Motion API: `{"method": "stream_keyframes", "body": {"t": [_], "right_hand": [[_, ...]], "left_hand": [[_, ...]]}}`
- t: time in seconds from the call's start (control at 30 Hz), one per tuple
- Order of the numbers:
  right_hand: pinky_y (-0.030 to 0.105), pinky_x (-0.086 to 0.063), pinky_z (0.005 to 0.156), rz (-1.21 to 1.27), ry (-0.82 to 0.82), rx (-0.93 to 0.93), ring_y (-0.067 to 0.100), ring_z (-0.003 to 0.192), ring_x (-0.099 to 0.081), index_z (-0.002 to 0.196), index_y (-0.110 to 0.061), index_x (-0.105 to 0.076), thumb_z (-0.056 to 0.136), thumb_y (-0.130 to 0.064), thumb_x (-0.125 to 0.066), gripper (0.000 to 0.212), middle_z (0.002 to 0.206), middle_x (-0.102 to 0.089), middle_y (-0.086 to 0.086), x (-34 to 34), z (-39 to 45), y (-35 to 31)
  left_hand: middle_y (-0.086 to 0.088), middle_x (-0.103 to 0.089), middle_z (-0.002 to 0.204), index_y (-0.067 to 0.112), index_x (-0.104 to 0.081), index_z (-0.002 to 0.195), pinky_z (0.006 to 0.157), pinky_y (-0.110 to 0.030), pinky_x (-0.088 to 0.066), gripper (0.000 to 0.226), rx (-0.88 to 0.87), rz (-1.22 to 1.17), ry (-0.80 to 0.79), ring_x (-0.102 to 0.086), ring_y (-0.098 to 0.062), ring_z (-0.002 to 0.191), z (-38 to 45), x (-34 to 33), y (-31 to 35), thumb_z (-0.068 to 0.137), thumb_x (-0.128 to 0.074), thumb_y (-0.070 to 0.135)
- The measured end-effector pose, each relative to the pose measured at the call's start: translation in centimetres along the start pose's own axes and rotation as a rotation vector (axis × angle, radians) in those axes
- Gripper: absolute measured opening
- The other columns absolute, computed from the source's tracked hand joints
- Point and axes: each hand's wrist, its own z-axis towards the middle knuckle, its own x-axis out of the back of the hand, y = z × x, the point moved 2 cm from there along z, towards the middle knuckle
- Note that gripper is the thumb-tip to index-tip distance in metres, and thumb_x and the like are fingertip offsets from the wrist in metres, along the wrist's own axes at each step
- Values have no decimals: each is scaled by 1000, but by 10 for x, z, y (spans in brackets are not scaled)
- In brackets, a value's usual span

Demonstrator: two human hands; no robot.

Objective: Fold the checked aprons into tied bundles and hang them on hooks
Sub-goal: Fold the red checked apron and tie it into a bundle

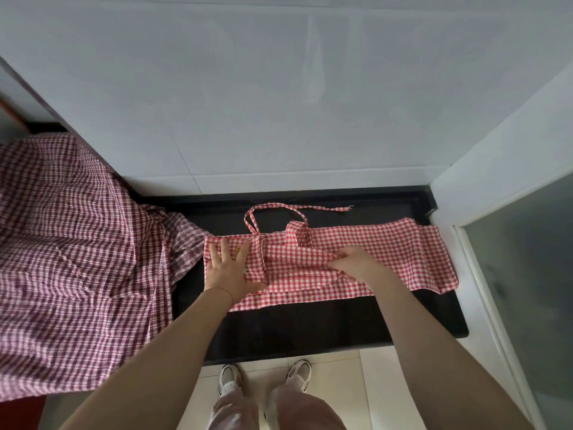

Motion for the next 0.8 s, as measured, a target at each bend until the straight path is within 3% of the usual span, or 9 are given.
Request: {"method": "stream_keyframes", "body": {"t": [0.13,0.23,0.3,0.4,0.47,0.53,0.63,0.7,0.8], "right_hand": [[40,-52,93,500,-232,-104,28,122,-55,134,-12,-48,85,-54,-71,67,131,-56,3,-3,1,-2],[51,-49,102,841,-294,-147,34,119,-58,131,-6,-48,97,-30,-58,43,129,-59,10,3,0,9],[52,-52,96,942,-319,-164,35,116,-60,130,-5,-49,96,-12,-49,35,131,-58,16,5,-5,16],[46,-58,83,1072,-354,-66,33,115,-63,129,-1,-51,97,2,-40,34,129,-60,18,4,-16,18],[46,-58,90,1122,-359,8,32,115,-66,131,-1,-53,98,5,-43,34,127,-63,20,-1,-21,13],[48,-53,100,1174,-360,55,31,116,-65,131,-4,-56,99,2,-46,34,126,-65,20,-4,-24,12],[49,-49,105,1249,-339,60,31,119,-64,130,-7,-58,100,-3,-49,32,127,-66,18,-7,-25,16],[45,-52,102,1247,-325,52,30,117,-65,131,-7,-57,100,-3,-51,32,126,-66,17,-8,-25,19],[40,-56,95,1123,-298,36,29,112,-66,131,-7,-58,97,0,-55,35,124,-66,16,-9,-26,19]], "left_hand": [[-16,14,164,33,5,158,118,-58,-17,112,3,-59,-21,13,-47,148,-1,6,2,77,-59,76],[-14,5,165,32,-9,158,117,-59,-20,103,23,-177,2,8,-45,150,-1,11,7,79,-63,71],[-11,-22,160,28,-34,150,117,-54,-30,78,-35,-222,140,-17,-37,148,-5,17,17,85,-62,63],[6,-60,124,26,-66,116,106,-37,-45,30,-314,-370,299,-52,-13,119,-16,23,56,91,-64,42],[8,-66,119,25,-69,118,105,-34,-46,28,-444,-497,200,-56,-10,115,-23,18,83,91,-68,33],[5,-68,121,24,-67,124,103,-32,-47,32,-431,-629,44,-58,-13,113,-26,12,103,93,-65,32],[5,-70,97,26,-70,110,75,-23,-53,19,-297,-752,-107,-62,-12,85,-22,12,109,98,-59,33],[5,-65,80,25,-71,98,59,-19,-43,18,-243,-787,-147,-53,-8,67,-20,17,104,100,-55,34],[6,-61,73,22,-72,98,57,-18,-39,21,-210,-772,-116,-49,-7,62,-17,24,95,101,-53,33]]}}
